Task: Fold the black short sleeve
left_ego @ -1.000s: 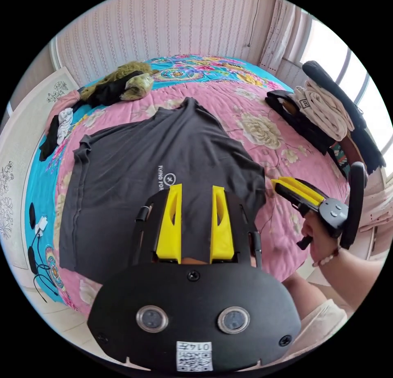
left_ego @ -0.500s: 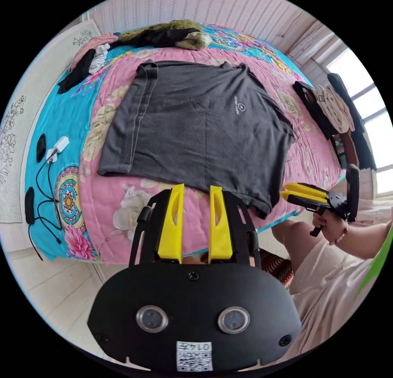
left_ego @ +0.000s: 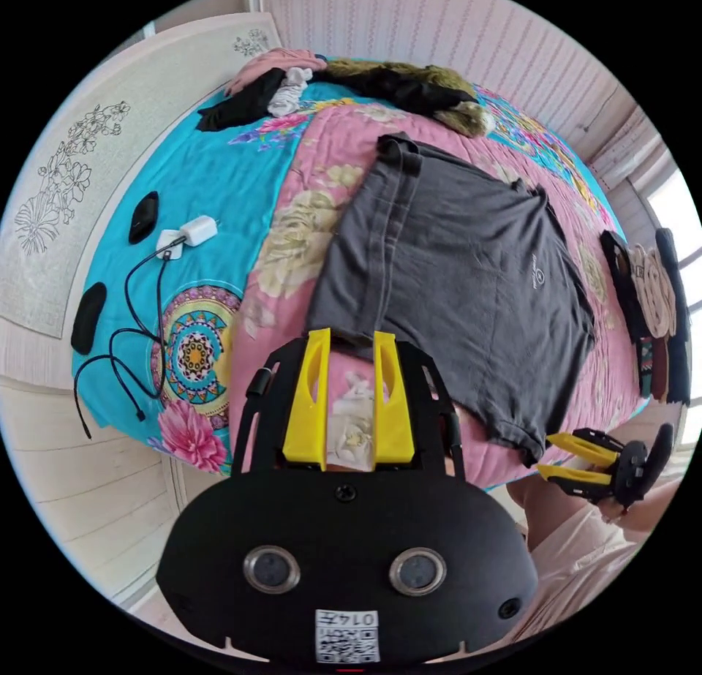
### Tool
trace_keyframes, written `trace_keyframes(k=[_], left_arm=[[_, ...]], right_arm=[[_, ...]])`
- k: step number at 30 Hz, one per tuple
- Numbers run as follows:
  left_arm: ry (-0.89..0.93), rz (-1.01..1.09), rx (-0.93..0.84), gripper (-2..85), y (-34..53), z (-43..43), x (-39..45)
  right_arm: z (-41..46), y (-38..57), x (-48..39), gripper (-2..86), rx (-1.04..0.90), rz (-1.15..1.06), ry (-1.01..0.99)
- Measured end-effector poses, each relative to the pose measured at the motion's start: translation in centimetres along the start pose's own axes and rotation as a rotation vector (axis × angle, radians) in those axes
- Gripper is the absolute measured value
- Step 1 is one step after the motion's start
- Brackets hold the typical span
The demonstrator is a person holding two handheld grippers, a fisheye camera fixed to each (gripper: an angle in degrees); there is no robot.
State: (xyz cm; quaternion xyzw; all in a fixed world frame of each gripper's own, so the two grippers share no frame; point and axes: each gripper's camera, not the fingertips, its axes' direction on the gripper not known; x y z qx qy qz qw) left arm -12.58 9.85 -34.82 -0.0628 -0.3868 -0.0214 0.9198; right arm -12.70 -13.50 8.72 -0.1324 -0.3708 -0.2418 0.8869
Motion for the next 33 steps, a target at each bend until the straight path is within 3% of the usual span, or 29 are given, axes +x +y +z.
trace_keyframes(k=[7,10,14,21,29,33], left_arm=[[-0.197,0.101,0.023,10.8,-1.8,2.3,-2.8],[-0.173,0.313,0.11,11.0,-0.8,1.7,-1.4],[-0.282,0.541,-0.008,11.7,1.1,5.7,-0.9],[-0.17,0.481,-0.018,10.5,0.8,8.6,-5.2],[-0.065,0.489,0.007,9.1,0.8,11.5,-11.1],[0.007,0.448,0.008,5.9,0.3,12.7,-13.9]], right_arm=[[1.8,-3.1,0.6,9.5,-0.021,-0.022,0.009],[2.4,-4.6,1.4,9.5,-0.026,-0.013,0.032],[2.4,-8.2,3.6,8.8,0.043,0.019,0.044],[2.2,-27.2,10.7,8.5,0.288,0.004,0.073],[8.6,-42.4,16.5,8.9,0.195,0.162,0.039],[9.9,-46.4,17.4,2.5,0.135,0.107,0.022]])
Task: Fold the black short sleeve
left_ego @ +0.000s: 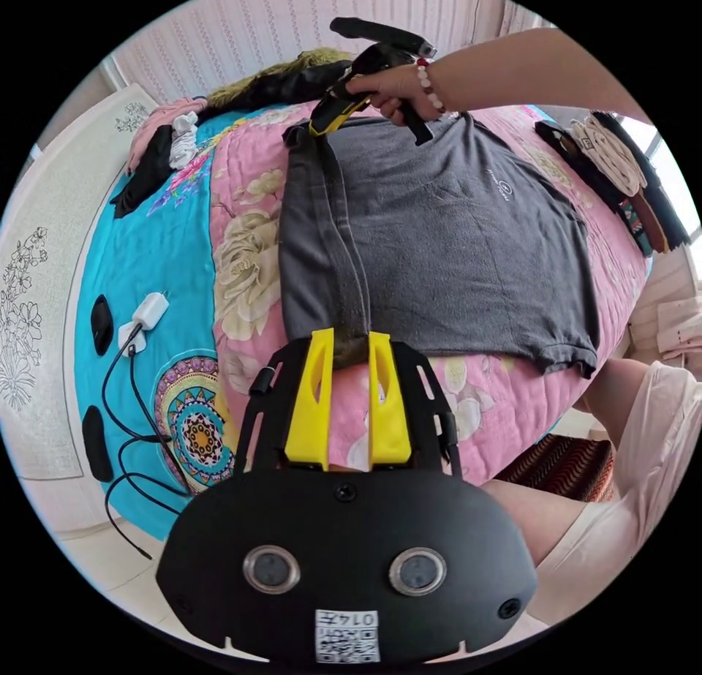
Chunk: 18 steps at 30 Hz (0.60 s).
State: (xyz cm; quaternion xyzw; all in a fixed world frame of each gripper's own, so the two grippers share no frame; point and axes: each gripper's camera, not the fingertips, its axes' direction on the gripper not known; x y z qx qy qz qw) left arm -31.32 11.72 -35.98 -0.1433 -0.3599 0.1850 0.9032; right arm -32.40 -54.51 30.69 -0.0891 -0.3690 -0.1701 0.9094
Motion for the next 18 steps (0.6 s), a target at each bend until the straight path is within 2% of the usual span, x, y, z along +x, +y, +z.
trace_keyframes(k=[2,7,11,14,16,18], left_arm=[[0.073,-0.031,0.007,2.3,0.6,0.7,-2.1],[0.231,-0.191,0.074,0.4,1.6,1.1,-7.7],[0.319,-0.437,0.095,0.3,3.0,2.3,-14.1],[0.452,-0.512,0.074,1.9,4.2,3.9,-17.3],[0.477,-0.529,0.109,3.1,4.8,4.0,-18.3],[0.422,-0.531,0.096,4.1,4.9,3.8,-18.7]], right_arm=[[0.2,-1.5,-0.1,1.1,-0.022,-0.045,0.025],[-0.7,-7.0,-1.2,0.6,-0.014,-0.155,-0.047],[0.8,-11.9,-3.4,3.7,-0.1,-0.247,-0.051],[2.3,-13.2,-2.9,6.7,-0.181,-0.191,-0.04],[1.7,-13.2,-2.3,7.7,-0.167,-0.178,-0.077],[-0.6,-12.4,-1.3,8.9,-0.109,-0.183,-0.111]])
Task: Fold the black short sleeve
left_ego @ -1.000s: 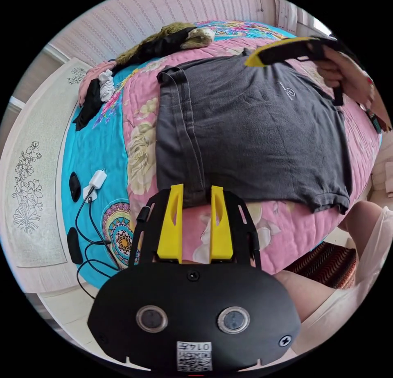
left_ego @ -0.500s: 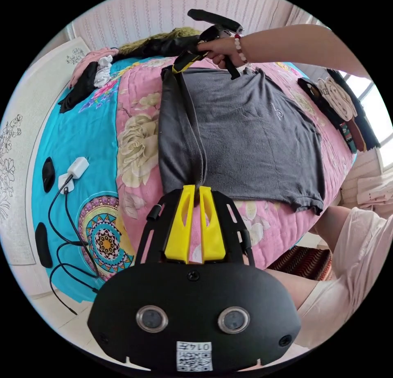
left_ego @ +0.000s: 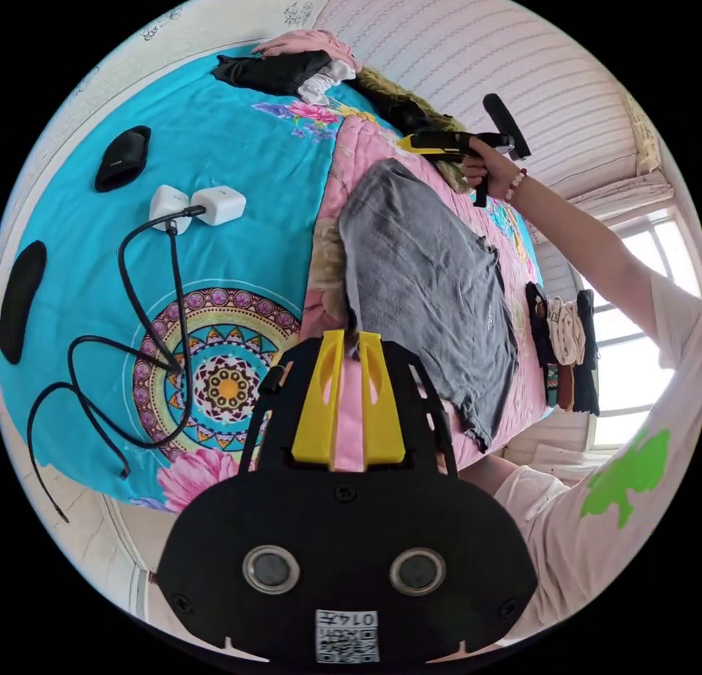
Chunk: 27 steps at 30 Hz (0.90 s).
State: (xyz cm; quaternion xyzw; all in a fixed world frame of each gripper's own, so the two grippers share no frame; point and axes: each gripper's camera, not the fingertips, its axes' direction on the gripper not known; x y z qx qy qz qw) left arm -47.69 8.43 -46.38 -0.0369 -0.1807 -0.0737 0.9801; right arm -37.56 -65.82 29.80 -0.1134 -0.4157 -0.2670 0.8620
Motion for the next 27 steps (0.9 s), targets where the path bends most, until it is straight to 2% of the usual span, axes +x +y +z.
trace_keyframes(k=[4,6,10,15,20,21,24,27], left_arm=[[-0.109,0.038,-0.019,5.2,-0.2,-0.1,0.6],[-0.12,0.038,-0.019,5.0,-0.3,0.0,1.1],[-0.02,0.092,-0.062,3.5,-0.1,1.3,4.3],[0.095,0.229,-0.217,3.3,1.1,5.5,11.2],[0.082,0.34,-0.387,7.6,0.6,10.5,16.9],[0.079,0.35,-0.398,7.8,0.4,10.8,17.4],[0.007,0.391,-0.403,8.6,-1.1,11.5,19.7],[-0.015,0.396,-0.387,8.2,-2.5,11.6,21.7]], right_arm=[[-4.8,5.4,0.2,9.8,0.08,-0.05,-0.096],[-7.6,12.0,-0.5,9.1,0.091,-0.075,-0.092],[-9.0,24.5,-2.8,7.4,0.028,-0.05,-0.046],[-6.4,39.9,-9.3,8.3,-0.155,0.104,-0.121],[-4.0,45.3,-11.2,8.7,-0.156,0.378,-0.244],[-4.1,45.8,-11.4,8.8,-0.129,0.404,-0.207],[-5.2,46.1,-13.5,9.0,-0.065,0.301,-0.011],[-5.8,46.0,-16.4,9.0,-0.036,0.127,0.037]])
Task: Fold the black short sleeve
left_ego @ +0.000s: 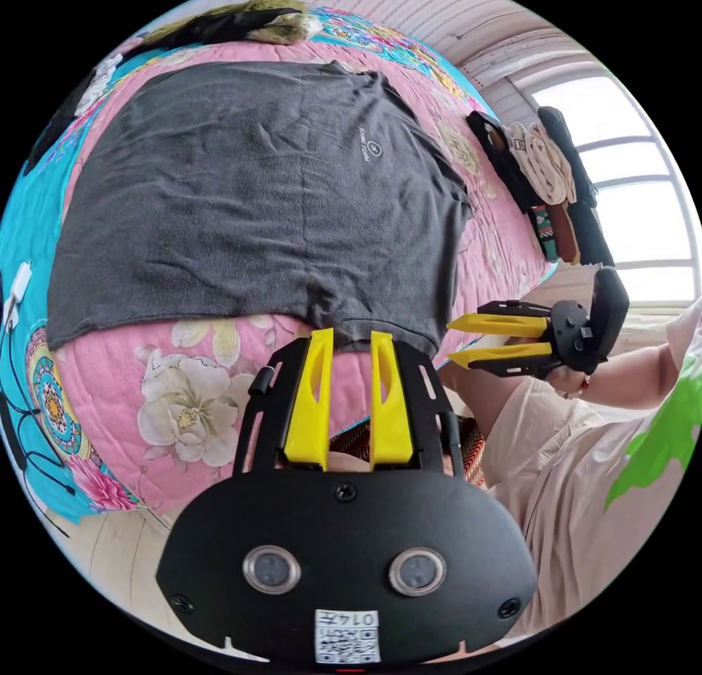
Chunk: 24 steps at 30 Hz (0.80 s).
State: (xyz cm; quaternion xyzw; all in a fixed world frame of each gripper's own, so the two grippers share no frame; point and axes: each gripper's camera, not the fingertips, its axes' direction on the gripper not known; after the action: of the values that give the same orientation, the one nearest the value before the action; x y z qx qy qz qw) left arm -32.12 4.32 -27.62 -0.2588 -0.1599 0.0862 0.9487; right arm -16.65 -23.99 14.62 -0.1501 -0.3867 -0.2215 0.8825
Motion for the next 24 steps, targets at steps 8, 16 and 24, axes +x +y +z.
trace_keyframes(k=[8,16,24], left_arm=[[-0.012,-0.035,-0.08,0.3,-4.6,0.4,2.4],[-0.064,0.079,-0.109,-0.6,-10.5,-3.9,7.0],[-0.012,0.029,-0.105,-0.5,-18.6,-5.4,7.8]], right_arm=[[0.3,0.6,-1.1,3.9,-0.074,-0.013,0.068],[-7.5,-0.8,1.9,2.3,-0.037,-0.002,-0.047],[-12.5,-3.7,8.2,5.9,-0.001,0.134,-0.17]])
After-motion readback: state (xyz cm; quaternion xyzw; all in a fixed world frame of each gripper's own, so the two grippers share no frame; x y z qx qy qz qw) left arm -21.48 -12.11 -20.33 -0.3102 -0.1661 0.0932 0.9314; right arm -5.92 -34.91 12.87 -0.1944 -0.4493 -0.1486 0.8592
